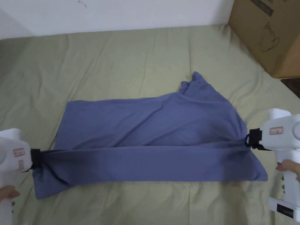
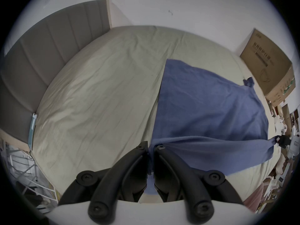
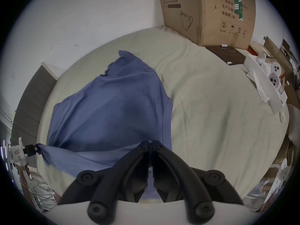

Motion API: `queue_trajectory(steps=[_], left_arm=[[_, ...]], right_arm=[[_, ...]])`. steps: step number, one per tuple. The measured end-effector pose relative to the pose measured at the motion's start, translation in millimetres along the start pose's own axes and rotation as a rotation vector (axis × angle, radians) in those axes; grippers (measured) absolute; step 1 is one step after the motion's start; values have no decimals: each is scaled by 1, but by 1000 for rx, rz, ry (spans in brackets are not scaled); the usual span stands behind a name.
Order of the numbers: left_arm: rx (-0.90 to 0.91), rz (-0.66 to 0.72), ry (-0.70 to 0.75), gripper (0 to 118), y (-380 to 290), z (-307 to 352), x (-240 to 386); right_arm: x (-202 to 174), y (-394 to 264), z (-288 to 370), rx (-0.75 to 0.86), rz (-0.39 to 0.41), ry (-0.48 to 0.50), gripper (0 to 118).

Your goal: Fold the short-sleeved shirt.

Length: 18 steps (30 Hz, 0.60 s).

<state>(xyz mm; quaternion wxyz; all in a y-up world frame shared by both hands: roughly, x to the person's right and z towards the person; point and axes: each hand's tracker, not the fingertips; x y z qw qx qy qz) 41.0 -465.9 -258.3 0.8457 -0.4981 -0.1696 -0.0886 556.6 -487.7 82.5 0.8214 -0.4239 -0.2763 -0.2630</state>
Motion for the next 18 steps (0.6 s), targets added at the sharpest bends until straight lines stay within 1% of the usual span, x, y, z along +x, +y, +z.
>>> queue_trajectory(steps=[1,2,3,4,5,7,9,10,11,12,13,14,15,16,17,18], left_arm=[[-14,7,-6,16,4,-8,3],[-24,-2,-9,45,7,-14,6],[-28,-12,-3,77,10,-19,12],[-28,-22,11,106,9,-18,13],[-31,-39,6,118,6,-17,12],[-14,-45,-31,114,-3,-4,7],[-10,-26,-62,111,-13,13,-1],[3,-6,-73,103,-20,21,-4],[30,7,-87,77,-30,30,-7],[38,15,-91,44,-40,38,-9],[45,13,-86,13,-49,43,-11],[59,8,-78,4,-59,47,-11],[58,9,-75,3,-68,52,-9],[56,-9,-82,3,-75,52,-9],[55,-17,-85,3,-81,51,-9],[51,-21,-78,4,-85,46,-10]], right_arm=[[-2,2,-8,-10,-5,-17,5],[-4,4,-17,-23,8,-28,15],[-6,5,-23,-55,10,-54,34],[-6,2,-22,-40,8,-62,61],[-6,-1,-20,-32,11,-57,84],[-5,-8,-9,-15,2,-3,84],[-6,-18,11,1,13,7,84],[-7,-24,19,40,37,29,83],[-11,-32,30,64,72,21,75],[-15,-41,39,70,140,-11,54],[-20,-51,44,78,192,-62,21],[-22,-63,47,67,234,-98,4],[-22,-74,49,44,216,-50,4],[-20,-82,48,26,176,10,4],[-19,-93,49,4,120,32,4],[-19,-103,50,-10,90,37,4]])
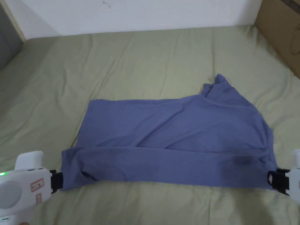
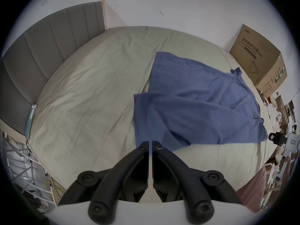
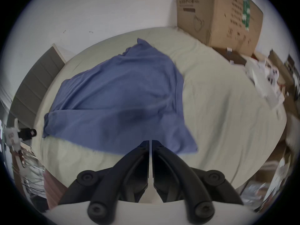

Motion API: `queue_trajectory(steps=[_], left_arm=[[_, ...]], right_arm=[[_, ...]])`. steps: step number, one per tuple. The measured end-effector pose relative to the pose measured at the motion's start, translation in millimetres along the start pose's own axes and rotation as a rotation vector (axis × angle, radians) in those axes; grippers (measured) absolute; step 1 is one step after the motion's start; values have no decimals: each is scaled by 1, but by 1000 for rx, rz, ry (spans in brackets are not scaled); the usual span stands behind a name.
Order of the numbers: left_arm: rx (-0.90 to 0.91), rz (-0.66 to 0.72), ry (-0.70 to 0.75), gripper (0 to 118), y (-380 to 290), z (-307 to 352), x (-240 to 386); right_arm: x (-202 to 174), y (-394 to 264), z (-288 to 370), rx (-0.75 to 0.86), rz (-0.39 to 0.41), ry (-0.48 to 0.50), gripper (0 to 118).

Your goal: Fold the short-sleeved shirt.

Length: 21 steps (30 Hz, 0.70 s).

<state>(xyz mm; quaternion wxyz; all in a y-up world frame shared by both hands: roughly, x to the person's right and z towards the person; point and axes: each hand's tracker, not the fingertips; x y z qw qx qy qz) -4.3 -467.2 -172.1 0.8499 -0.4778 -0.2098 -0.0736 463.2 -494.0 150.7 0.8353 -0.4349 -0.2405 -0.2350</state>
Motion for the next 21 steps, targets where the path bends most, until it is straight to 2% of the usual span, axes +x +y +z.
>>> queue_trajectory(steps=[1,2,3,4,5,6,7,9,10,11,12,13,15,16,17,20,21], left_arm=[[2,-4,-4,5,-3,-4,-2],[-1,7,-16,21,-3,-8,-4],[-23,40,-18,43,-2,-14,-5],[-44,61,-41,61,-1,-19,-5],[-51,70,-80,71,0,-28,-5],[-64,65,-88,71,0,-38,-5],[-87,61,-63,68,1,-47,-3],[-154,44,20,38,-1,-65,-1],[-147,46,30,31,-3,-67,-2],[-114,46,16,12,-2,-60,-3],[-90,79,-6,6,0,-53,-5],[-85,91,-23,6,2,-50,-6],[-107,52,-24,6,7,-50,-5],[-113,25,-18,6,8,-47,-3],[-104,-8,-11,6,8,-40,1],[-92,-50,3,6,11,-36,5],[-93,-43,1,6,12,-36,3]], right_arm=[[0,-8,0,6,-17,5,4],[2,-15,-1,0,-26,3,4],[2,-22,-1,-8,-32,4,4],[2,-27,0,-11,-36,5,4],[3,-32,0,-19,-42,1,4],[4,-36,-1,-29,-45,1,4],[5,-39,-1,-35,-47,3,4],[8,-46,0,-51,-57,-6,4],[8,-47,1,-55,-61,-7,4],[9,-50,3,-54,-68,-9,5],[10,-49,5,-54,-68,-9,7],[11,-47,7,-52,-59,-14,15],[14,-33,4,-27,-15,-83,59],[15,-27,2,-25,-7,-81,75],[17,-18,-2,-26,-15,-71,80],[28,7,-22,41,-87,-13,80],[31,15,-35,25,-97,-26,80]])
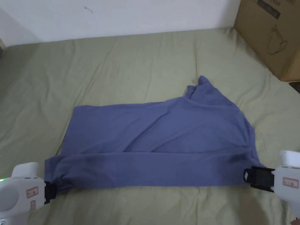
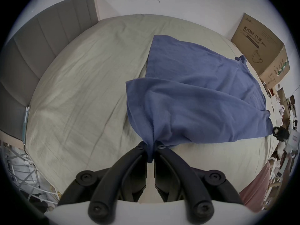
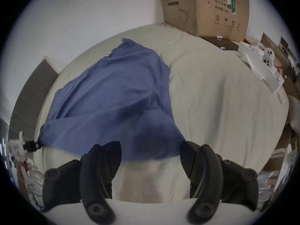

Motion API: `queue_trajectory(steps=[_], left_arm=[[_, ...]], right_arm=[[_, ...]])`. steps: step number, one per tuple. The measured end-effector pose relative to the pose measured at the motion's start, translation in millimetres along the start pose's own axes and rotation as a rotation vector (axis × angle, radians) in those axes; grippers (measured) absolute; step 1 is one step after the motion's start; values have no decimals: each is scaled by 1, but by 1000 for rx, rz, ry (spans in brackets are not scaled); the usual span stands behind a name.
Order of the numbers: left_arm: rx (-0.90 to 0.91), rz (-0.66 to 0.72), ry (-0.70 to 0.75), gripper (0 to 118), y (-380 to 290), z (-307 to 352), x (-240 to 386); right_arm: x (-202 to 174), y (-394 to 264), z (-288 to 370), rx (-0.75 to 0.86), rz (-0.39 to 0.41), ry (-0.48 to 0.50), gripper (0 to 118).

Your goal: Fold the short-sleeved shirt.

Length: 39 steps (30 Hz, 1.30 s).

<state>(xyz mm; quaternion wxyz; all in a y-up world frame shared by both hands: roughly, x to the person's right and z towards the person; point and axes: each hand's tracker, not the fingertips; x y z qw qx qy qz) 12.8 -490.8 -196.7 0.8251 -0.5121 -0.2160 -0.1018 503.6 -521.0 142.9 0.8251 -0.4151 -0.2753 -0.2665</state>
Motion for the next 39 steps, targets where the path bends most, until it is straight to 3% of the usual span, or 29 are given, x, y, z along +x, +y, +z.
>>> queue_trajectory(steps=[2,4,6,7,10,14,23,24,25,27,31,34,35,36,37,38,39], left_arm=[[-6,15,-7,6,2,-1,-3],[-8,17,-6,6,2,-2,-4],[-9,6,-6,6,1,3,-3],[-9,-5,-3,6,1,5,-3],[1,-42,13,6,1,14,-3],[9,-40,-1,6,-7,34,-11],[-103,-103,66,8,-94,53,-3],[-96,-100,71,13,-103,48,-4],[-91,-93,70,26,-108,46,-6],[-104,-40,101,79,-110,45,-6],[-40,-4,107,97,-94,63,-6],[28,19,45,81,-70,79,2],[43,7,27,56,-62,83,8],[63,-6,17,31,-55,83,15],[69,-20,5,7,-51,79,19],[73,-23,3,0,-47,74,24],[73,-22,-6,0,-42,67,30]], right_arm=[[2,3,-25,-72,27,-48,76],[-1,-2,-37,-133,16,-29,47],[-10,-3,-21,-80,11,-5,20],[-13,-2,-17,-77,7,43,12],[-17,-2,-4,-76,89,-19,12],[-1,-2,21,-76,-5,28,12],[29,-74,68,-126,16,-25,12],[31,-83,65,-135,18,-22,15],[31,-89,62,-138,18,-23,23],[31,-93,59,-155,-7,-65,72],[22,-78,67,-108,19,-82,88],[8,-51,76,-30,60,-61,88],[2,-42,78,-2,82,-36,83],[-4,-35,79,26,97,-11,66],[-8,-29,78,36,86,-9,35],[-14,-25,73,43,73,-26,3],[-18,-23,66,45,62,-27,3]])
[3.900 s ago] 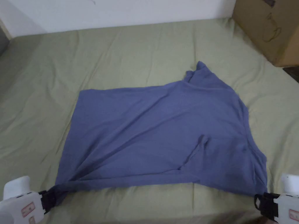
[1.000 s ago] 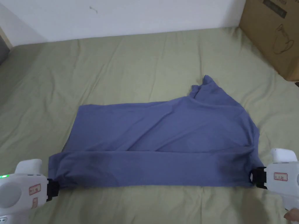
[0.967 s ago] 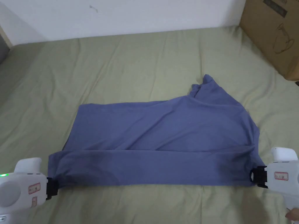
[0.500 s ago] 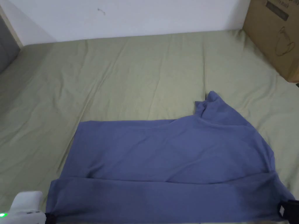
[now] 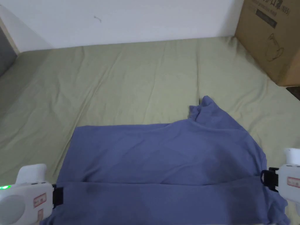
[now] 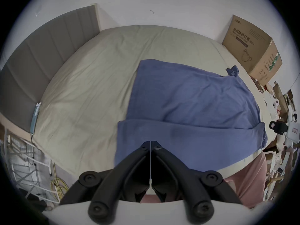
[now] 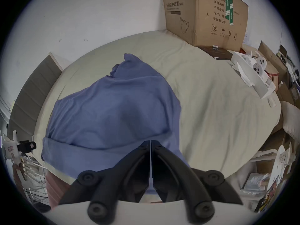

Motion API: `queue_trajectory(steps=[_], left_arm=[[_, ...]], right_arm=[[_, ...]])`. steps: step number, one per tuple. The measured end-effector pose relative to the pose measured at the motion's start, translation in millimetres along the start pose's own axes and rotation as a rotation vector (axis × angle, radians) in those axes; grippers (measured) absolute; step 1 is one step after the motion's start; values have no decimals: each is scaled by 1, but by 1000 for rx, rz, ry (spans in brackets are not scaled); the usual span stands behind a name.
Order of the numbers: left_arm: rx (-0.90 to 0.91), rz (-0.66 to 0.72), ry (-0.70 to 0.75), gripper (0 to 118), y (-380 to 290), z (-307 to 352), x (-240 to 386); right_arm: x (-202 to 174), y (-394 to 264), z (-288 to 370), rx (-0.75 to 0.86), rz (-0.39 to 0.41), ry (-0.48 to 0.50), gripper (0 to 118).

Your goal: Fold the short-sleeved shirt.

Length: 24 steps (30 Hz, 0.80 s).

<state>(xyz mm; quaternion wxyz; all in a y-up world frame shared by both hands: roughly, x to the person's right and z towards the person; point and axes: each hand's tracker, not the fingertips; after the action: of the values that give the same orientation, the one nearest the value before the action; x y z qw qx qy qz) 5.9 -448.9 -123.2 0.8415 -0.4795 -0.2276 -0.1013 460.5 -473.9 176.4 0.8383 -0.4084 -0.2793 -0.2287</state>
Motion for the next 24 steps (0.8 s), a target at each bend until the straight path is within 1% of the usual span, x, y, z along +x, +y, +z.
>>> queue_trajectory(steps=[1,2,3,4,7,9,11,12,13,14,15,16,19,22,23,24], left_arm=[[-8,-9,-9,0,3,-7,5],[-24,-15,0,0,7,-14,10],[-33,-18,0,0,10,-21,13],[-42,-16,-2,0,13,-26,16],[-52,-24,-21,0,23,-35,22],[-54,-30,-34,0,33,-38,26],[-51,-33,-29,0,45,-43,27],[-51,-36,-26,0,51,-47,27],[-51,-35,-16,0,56,-50,26],[-53,-36,-9,0,61,-53,26],[-54,-37,-5,0,66,-55,26],[-55,-36,0,0,69,-56,27],[-59,-37,2,0,75,-61,29],[-78,-41,8,0,76,-67,31],[-85,-44,11,0,76,-70,32],[-91,-46,17,0,75,-73,31]], right_arm=[[-2,3,-8,-32,-1,20,3],[-6,5,-17,-83,-21,42,3],[-9,8,-23,-65,-50,55,3],[-11,12,-28,-54,-55,74,3],[-13,38,-48,-57,-48,68,3],[-10,67,-62,-45,-31,73,3],[-6,98,-77,-21,-18,58,3],[-4,116,-88,-4,-11,52,8],[-2,135,-100,-7,-2,40,23],[0,151,-113,-21,4,24,60],[3,168,-131,-68,10,-6,83],[4,178,-145,-86,8,-29,89],[8,204,-186,-124,27,-21,89],[10,205,-220,-218,69,-26,88],[10,200,-229,-243,91,-23,78],[6,196,-231,-255,109,-67,67]])
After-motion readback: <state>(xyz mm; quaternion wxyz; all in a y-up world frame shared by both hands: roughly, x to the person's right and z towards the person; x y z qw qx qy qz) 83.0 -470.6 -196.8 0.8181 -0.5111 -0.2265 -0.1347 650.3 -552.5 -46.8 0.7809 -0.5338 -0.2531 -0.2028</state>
